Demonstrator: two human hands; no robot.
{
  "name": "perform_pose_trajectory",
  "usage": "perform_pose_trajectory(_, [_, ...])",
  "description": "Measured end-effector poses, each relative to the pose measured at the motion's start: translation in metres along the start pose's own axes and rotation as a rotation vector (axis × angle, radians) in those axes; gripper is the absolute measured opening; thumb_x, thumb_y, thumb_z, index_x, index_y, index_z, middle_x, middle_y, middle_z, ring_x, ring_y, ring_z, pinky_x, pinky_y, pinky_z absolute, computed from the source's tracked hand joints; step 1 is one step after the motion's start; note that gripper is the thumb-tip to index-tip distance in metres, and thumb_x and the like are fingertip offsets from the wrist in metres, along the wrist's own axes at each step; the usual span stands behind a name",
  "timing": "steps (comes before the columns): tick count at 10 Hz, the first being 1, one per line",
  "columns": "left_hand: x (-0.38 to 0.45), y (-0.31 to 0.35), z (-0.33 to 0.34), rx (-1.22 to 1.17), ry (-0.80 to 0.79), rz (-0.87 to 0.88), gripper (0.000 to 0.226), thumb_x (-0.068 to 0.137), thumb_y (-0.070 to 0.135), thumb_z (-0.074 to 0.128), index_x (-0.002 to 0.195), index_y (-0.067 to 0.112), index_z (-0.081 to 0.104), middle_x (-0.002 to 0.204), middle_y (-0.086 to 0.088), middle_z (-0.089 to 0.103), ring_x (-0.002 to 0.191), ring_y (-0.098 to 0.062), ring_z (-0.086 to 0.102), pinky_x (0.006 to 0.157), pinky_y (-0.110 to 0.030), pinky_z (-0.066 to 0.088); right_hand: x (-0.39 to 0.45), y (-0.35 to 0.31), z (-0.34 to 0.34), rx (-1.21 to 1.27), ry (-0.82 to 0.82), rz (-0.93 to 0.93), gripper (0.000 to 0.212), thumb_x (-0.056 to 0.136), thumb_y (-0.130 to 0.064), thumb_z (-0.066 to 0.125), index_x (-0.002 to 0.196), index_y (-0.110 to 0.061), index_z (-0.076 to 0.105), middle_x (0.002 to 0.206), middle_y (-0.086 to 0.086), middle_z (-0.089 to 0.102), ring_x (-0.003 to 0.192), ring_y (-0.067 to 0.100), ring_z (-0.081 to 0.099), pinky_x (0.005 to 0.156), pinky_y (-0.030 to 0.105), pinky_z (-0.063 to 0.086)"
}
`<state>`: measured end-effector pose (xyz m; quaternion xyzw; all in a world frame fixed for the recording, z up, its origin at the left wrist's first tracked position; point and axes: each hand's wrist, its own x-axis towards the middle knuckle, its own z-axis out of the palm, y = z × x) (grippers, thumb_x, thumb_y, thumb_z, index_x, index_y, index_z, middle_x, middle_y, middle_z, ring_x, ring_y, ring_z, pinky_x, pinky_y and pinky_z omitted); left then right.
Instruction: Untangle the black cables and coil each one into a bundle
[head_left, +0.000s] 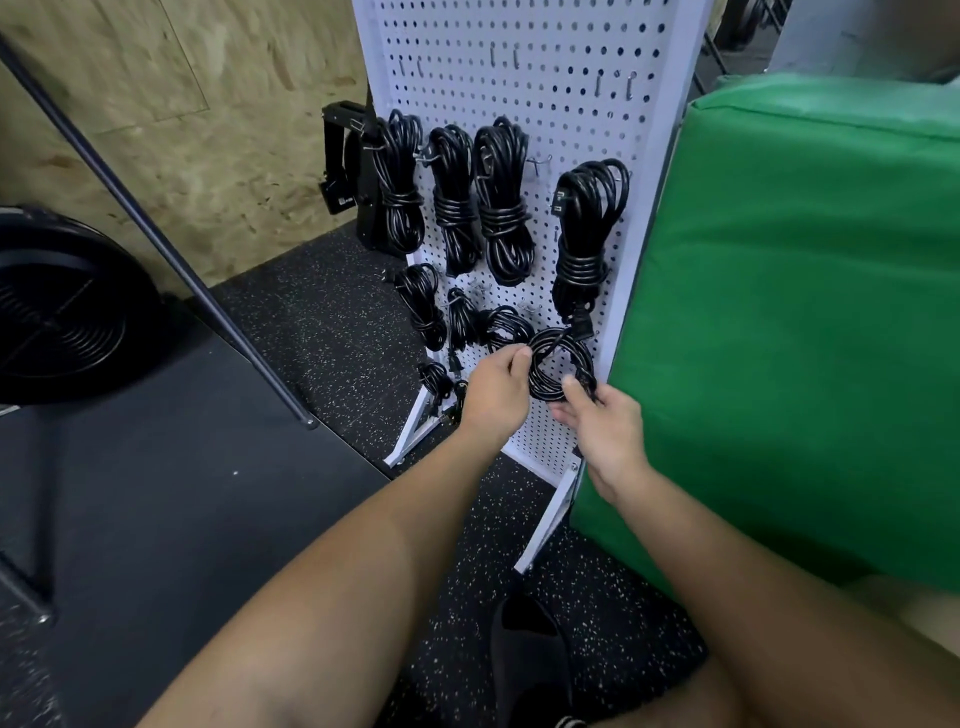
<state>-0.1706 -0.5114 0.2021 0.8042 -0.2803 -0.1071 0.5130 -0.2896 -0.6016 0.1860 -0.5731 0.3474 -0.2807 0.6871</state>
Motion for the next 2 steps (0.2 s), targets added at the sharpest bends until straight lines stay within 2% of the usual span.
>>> perform_pose_trajectory(1, [-0.0019, 0.0014, 0.0025, 0.005, -0.005, -0.006, 0.034, 0.117, 0.033, 0.051, 0.134, 0.014, 0.073, 0.109, 0.007, 0.074, 0.097, -0.008, 0.063, 0.091, -0.028, 0.048, -0.0062, 0.0030, -0.0004, 0.129, -0.010, 0.082, 0.015, 0.105, -0.023, 0.075, 0.111, -0.009, 0.076, 0.107, 0.011, 0.083, 0.101, 0.022, 0.083, 0.101, 0.039, 0.064])
perform_pose_trajectory(2, [-0.0082, -0.0075, -0.0033, 0.010, -0.047, 0.001, 0.037, 0.115, 0.033, 0.057, 0.147, 0.018, 0.065, 0.134, 0.009, 0.070, 0.120, -0.010, 0.064, 0.106, -0.028, 0.048, -0.0124, 0.0047, -0.0013, 0.143, -0.032, 0.185, 0.014, 0.106, -0.019, 0.073, 0.112, -0.006, 0.071, 0.111, 0.016, 0.081, 0.100, 0.024, 0.083, 0.100, 0.041, 0.065])
